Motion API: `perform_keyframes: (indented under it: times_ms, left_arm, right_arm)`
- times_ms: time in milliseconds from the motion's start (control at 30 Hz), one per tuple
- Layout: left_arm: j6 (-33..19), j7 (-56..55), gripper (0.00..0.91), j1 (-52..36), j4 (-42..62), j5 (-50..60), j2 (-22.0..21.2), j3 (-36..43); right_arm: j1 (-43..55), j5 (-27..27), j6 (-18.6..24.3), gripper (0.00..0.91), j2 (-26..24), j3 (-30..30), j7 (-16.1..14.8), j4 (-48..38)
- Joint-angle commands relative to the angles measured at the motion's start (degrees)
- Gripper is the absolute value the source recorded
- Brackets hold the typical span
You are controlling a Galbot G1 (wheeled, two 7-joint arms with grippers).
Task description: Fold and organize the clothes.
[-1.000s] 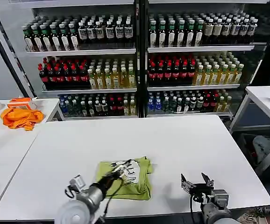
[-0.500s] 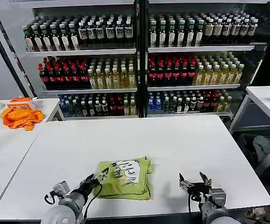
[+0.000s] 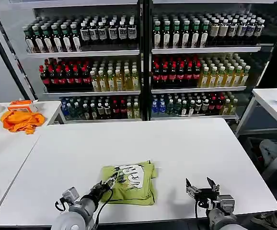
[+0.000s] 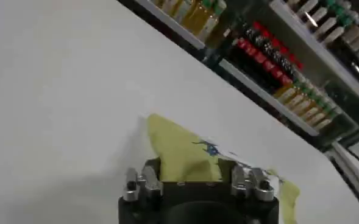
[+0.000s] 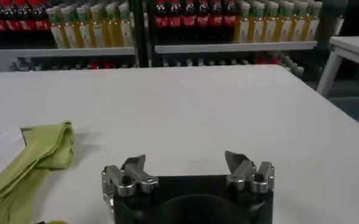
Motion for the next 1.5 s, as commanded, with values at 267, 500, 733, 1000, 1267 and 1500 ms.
perform_keyframes:
  times_ms: [267, 500, 733, 1000, 1267, 1500]
  left_arm:
    - [-4.89, -0.03, 0.020, -0.70, 0.85, -13.12, -3.14, -3.73]
    - [-5.24, 0.39, 0.020, -0.47, 1.30, -16.09, -5.11, -3.86]
    - [-5.35, 0.28, 0.020, -1.00, 0.89, -18.55, -5.80, -5.80]
    - [-4.01, -0.83, 0.020, -3.06, -1.95, -24.66, 3.49, -22.24]
    - [1.97, 0.24, 0.020, -3.33, -4.31, -22.51, 20.46, -36.33]
    - [1.33, 4.18, 0.020, -0.99, -9.30, 1.58, 18.35, -21.79]
  right_arm:
    - [-0.16, -0.27, -0.18, 0.907, 1.11, -0.40, 0.34, 0.02]
    - [-0.07, -0.33, -0.21, 0.907, 1.41, -0.48, 0.46, 0.08]
    - [-0.21, -0.21, -0.21, 0.907, 1.22, 0.07, 0.45, 0.32]
    - [0.14, 0.67, -0.20, 0.907, 0.48, 0.99, 0.33, 0.75]
    - [1.92, 1.21, -0.20, 0.907, 0.31, 0.15, 0.36, 0.42]
    - [2.53, 1.19, -0.19, 0.907, 0.30, -0.57, 0.32, -0.21]
